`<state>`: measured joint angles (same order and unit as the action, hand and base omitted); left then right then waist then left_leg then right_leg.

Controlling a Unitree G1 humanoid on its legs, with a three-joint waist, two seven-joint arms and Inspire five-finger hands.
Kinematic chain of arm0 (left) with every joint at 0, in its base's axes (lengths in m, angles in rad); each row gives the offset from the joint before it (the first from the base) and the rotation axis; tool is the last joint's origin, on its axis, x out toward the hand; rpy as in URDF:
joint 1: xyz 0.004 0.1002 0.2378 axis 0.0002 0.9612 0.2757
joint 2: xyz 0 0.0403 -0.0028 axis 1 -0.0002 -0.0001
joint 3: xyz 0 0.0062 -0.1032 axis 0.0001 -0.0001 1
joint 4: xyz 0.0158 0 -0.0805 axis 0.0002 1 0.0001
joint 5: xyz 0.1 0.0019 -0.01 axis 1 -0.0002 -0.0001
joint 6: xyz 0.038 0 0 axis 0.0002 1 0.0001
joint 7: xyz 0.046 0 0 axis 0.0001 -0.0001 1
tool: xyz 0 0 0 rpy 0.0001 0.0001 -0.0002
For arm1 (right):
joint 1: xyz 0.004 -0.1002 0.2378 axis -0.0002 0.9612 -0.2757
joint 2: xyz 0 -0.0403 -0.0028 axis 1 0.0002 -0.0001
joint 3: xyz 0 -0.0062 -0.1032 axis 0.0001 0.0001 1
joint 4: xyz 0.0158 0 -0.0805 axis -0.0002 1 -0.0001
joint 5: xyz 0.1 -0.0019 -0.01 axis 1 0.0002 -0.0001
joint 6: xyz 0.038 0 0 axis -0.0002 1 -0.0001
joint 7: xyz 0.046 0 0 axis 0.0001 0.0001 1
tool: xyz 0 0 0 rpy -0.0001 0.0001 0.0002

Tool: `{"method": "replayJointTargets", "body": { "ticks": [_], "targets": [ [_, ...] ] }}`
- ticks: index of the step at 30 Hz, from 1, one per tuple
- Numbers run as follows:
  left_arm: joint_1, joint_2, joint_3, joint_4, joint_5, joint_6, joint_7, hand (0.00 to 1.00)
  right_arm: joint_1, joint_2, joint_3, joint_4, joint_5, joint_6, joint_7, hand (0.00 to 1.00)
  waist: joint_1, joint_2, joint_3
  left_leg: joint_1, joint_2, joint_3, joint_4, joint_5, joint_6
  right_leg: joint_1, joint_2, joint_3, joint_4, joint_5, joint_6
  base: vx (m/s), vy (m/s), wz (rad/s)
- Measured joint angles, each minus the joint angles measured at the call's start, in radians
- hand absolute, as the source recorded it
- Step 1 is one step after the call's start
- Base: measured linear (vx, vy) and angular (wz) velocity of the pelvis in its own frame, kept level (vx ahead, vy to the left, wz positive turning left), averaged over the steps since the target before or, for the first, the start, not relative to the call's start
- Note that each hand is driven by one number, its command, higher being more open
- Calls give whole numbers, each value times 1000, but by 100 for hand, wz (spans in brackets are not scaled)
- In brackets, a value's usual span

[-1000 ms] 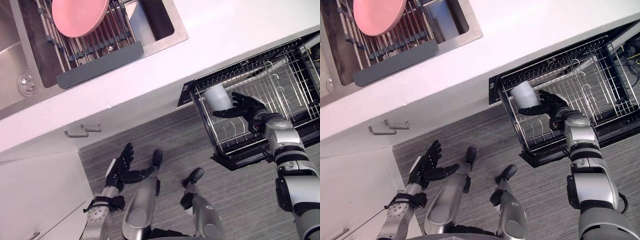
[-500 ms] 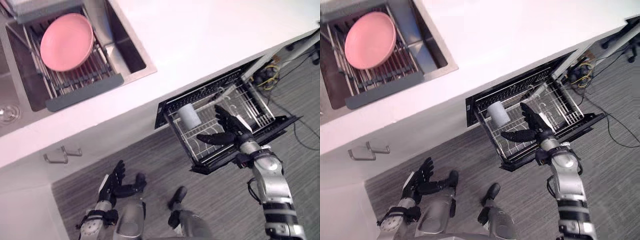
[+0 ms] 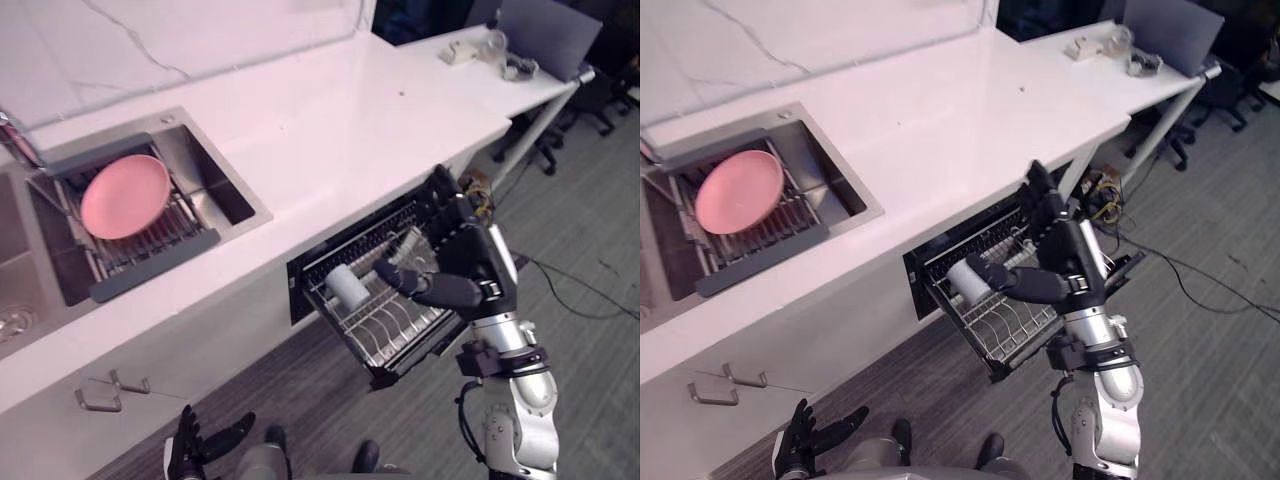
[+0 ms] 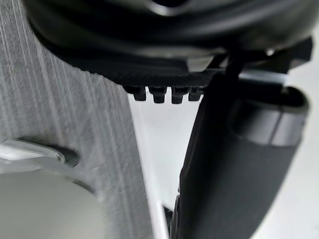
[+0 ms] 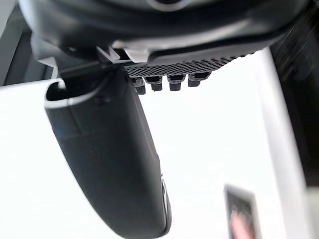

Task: Walk over to the sink, pick up the cup, carry it to the dishwasher, place the cup inside the dishwasher, then close the dishwasher door

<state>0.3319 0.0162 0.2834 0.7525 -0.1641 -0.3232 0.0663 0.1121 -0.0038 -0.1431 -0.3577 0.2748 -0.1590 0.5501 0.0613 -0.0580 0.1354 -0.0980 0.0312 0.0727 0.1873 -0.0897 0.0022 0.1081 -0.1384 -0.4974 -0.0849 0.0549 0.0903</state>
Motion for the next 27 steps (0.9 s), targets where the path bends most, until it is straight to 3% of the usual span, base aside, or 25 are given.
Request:
{"method": "replayJointTargets", "body": {
  "ticks": [2, 3, 6, 7, 8, 9, 10, 12, 13, 14, 16, 17, 18, 19, 20, 21, 23, 26, 27],
  "targets": [
    [1, -1, 2, 2, -43, 18, 2, 100, -38, -35, 16, 18, 0, -44, 18, 100, 6, 24, 0, 11, -16, -52, -3, 4, -3, 50, -2, -64, 8, -20, 8, -82, -25, 83],
    [9, -1, 9, 4, -56, 25, -1, 100, -59, -62, 13, 29, 1, -53, 15, 100, 14, 34, -15, 13, -8, -28, -11, -13, 5, 59, -3, -94, 19, -26, 7, -67, -28, 84],
    [14, -2, 53, 37, -55, 33, -25, 100, -110, -137, -33, 38, 40, -76, -1, 100, 12, 32, -42, 12, 62, 205, -32, -15, 34, 77, -13, -203, -1, -23, 5, -13, -13, 102],
    [8, -9, 74, 57, -52, 41, -34, 100, -130, -154, -71, 52, 66, -95, -12, 100, 4, 35, -48, -22, 118, 345, 90, -29, 65, 78, -30, -263, 5, -24, 7, 27, 73, 145],
    [13, -33, 87, 76, -49, 46, -42, 100, -147, -186, -115, 75, 101, -102, -38, 100, 1, 71, -50, -30, 155, 439, 159, -16, 61, 89, -20, -310, 30, -38, 22, 22, 104, 139],
    [20, -44, 88, 78, -48, 49, -44, 100, -149, -191, -139, 83, 118, -104, -53, 100, -4, 82, -54, -28, 149, 458, 144, -19, 54, 97, -23, -335, 39, -45, 28, 11, 123, 142],
    [36, -61, 89, 77, -37, 49, -45, 100, -149, -187, -174, 101, 142, -106, -92, 100, -9, 83, -61, 4, 106, 431, 41, 2, 15, 119, -31, -390, 39, -51, 35, -12, 144, 126],
    [60, -80, 92, 86, -1, 54, -48, 100, -138, -174, -181, 115, 150, -110, -148, 100, -10, 80, -66, 94, 9, 373, -206, 120, 38, 147, -62, -460, 57, -55, 38, -53, 143, 124],
    [70, -81, 89, 88, 29, 53, -47, 100, -135, -155, -176, 115, 146, -111, -179, 100, -16, 84, -64, 117, -12, 346, -284, 161, 40, 151, -77, -489, 90, -72, 43, -74, 93, 95],
    [71, -80, 84, 91, 43, 53, -47, 100, -130, -147, -173, 116, 144, -111, -192, 100, -15, 85, -63, 115, -15, 333, -284, 162, 41, 147, -92, -502, 122, -83, 44, -62, 76, 78],
    [65, -77, 78, 118, 82, 48, -48, 100, -103, -139, -165, 118, 134, -111, -231, 100, -18, 102, -63, 110, -13, 289, -284, 162, 43, 123, -143, -502, 288, -114, 1, -27, 76, 67],
    [64, -61, 61, 123, 121, 35, -47, 100, -82, -129, -166, 118, 133, -114, -254, 100, -31, 99, -61, 106, -19, 249, -284, 163, 50, 95, -192, -451, 421, -131, -43, 0, 89, 104],
    [52, -33, 24, 122, 155, 24, -46, 100, -63, -113, -169, 117, 132, -121, -288, 100, -50, 92, -57, 97, -25, 197, -283, 170, 64, 44, -214, -321, 532, -119, -94, 15, 80, 117],
    [38, -17, -1, 122, 166, 22, -46, 100, -56, -104, -171, 117, 130, -122, -302, 100, -60, 98, -59, 88, -25, 165, -283, 175, 74, 11, -204, -231, 566, -147, -103, 34, 50, 144],
    [8, 14, -53, 121, 168, 24, -46, 100, -40, -94, -173, 109, 119, -123, -333, 100, -88, 90, -48, 64, -25, 97, -283, 186, 84, -25, -137, -60, 541, -213, -61, 51, 25, 151],
    [-23, 32, -76, 123, 168, 26, -50, 100, -20, -93, -173, 97, 113, -123, -358, 100, -101, 81, -43, 49, -30, 50, -283, 197, 86, -36, -78, 54, 470, -246, -47, 38, 12, 138],
    [-52, 48, -81, 123, 167, 34, -50, 100, -2, -92, -172, 58, 114, -119, -377, 100, -100, 66, -38, 47, -49, 12, -283, 199, 84, -55, -29, 161, 364, -260, -37, 70, 0, 75],
    [-52, 61, -97, 123, 168, 35, -48, 100, 24, -93, -174, -25, 126, -120, -377, 100, -105, 63, -39, 49, -70, -4, -283, 198, 75, -94, -12, 248, 294, -253, -41, 71, -29, 33],
    [-54, 65, -94, 124, 169, 37, -50, 100, 36, -94, -184, -55, 137, -120, -377, 100, -109, 49, -35, 54, -87, -13, -283, 202, 62, -87, -14, 250, 245, -193, -15, 83, -72, 38]
  ]
}}
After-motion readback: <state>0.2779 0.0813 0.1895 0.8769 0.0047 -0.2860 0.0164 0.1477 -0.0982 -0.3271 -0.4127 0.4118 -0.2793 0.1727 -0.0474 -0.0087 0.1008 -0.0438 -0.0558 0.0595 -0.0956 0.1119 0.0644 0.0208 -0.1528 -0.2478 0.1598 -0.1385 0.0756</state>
